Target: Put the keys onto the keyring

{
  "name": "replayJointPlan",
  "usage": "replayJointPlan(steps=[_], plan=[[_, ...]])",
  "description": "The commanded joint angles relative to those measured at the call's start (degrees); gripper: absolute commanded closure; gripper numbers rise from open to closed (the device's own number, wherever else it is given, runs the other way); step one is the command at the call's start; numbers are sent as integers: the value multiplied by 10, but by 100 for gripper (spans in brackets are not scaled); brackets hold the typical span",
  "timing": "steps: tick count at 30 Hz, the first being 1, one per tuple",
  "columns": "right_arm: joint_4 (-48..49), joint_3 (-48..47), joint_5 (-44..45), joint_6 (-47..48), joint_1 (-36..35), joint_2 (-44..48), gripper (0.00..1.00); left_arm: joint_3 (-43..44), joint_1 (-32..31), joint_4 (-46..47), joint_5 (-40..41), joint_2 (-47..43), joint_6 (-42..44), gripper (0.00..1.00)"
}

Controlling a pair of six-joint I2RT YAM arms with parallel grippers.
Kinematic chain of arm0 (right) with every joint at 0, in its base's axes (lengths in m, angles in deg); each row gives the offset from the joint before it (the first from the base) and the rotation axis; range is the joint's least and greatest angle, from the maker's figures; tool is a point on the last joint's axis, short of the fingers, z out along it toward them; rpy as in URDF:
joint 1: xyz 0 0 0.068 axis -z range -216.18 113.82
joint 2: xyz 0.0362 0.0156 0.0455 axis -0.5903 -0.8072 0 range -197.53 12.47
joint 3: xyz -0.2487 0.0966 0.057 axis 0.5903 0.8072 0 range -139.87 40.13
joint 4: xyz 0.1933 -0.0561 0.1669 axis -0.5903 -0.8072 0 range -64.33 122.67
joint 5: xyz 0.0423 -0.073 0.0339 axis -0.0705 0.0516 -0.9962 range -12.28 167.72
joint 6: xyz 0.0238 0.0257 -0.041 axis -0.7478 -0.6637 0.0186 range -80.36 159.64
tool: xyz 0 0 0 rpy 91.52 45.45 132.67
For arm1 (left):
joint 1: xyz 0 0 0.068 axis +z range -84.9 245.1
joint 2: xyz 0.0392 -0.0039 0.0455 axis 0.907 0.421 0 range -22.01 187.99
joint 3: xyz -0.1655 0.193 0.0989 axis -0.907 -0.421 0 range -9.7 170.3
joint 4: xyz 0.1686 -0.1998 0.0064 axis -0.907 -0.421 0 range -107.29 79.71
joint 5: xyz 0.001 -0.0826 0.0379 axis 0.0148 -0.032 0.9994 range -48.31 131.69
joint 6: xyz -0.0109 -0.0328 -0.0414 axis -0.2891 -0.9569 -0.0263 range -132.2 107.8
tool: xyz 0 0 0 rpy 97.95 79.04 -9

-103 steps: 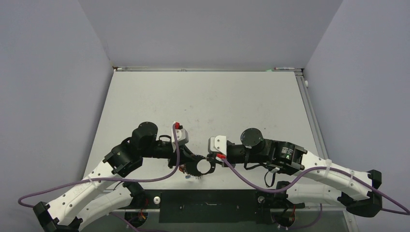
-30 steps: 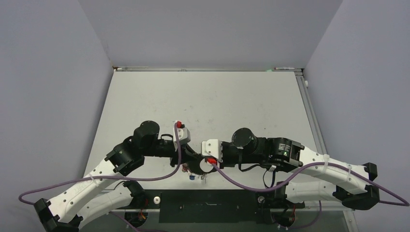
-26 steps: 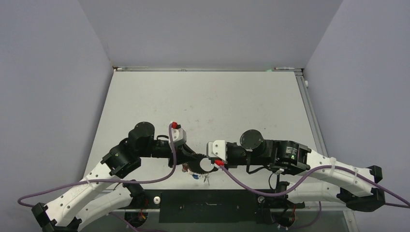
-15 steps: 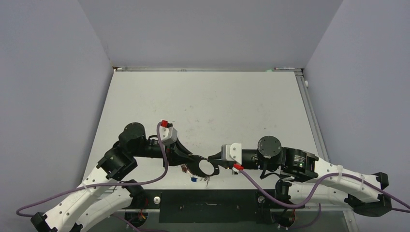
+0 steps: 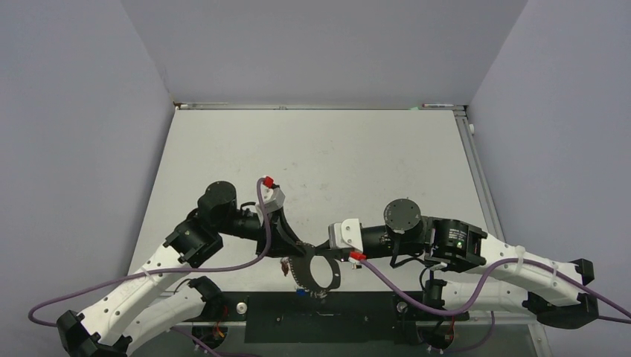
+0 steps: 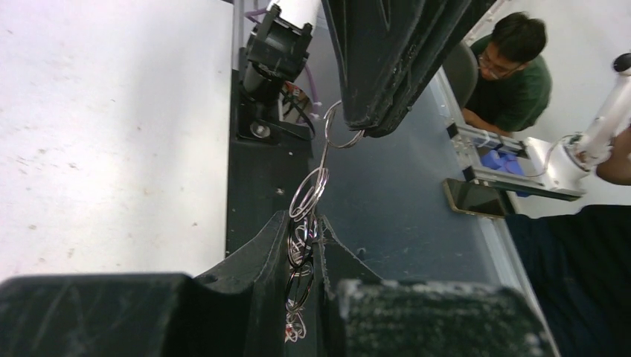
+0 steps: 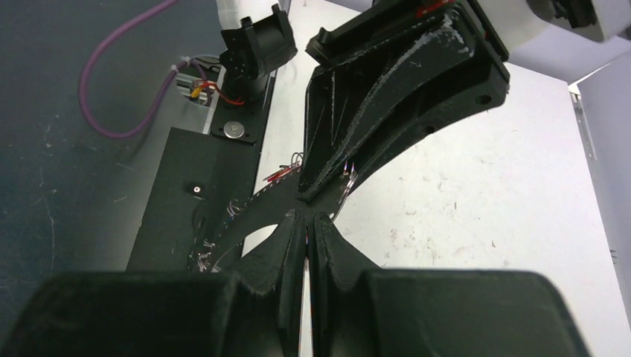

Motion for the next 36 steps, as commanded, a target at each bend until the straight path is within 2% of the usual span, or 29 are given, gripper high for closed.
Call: replayJointPlan(steps=[1,6,10,15,20,24,26,28,31,36], plan=[[-21,-51,-37,18,1,-11,95,29,0,58,-36,19,-61,98],[-12,-43,-48,15,1,0,95,-9,0,236,-86,15,-193,98],[58,-1,-71,-3,1,33,95,-40,-1,375,-103,19,-315,98],[107,25,-99,-16,2,37,95,-40,-8,424,-124,26,-365,97],[142,30,-136,-19,3,27,95,-29,-30,425,-131,24,-369,96],[169,33,-158,-22,6,24,95,-21,-36,384,-127,23,-337,90],[174,32,-162,-23,7,24,95,-9,-36,311,-114,19,-281,82],[183,36,-166,-27,8,27,95,1,-36,240,-98,12,-228,68],[199,49,-165,-39,9,34,95,-1,-35,225,-85,-2,-207,52],[228,75,-155,-58,10,54,95,-5,-31,221,-69,-35,-173,43]])
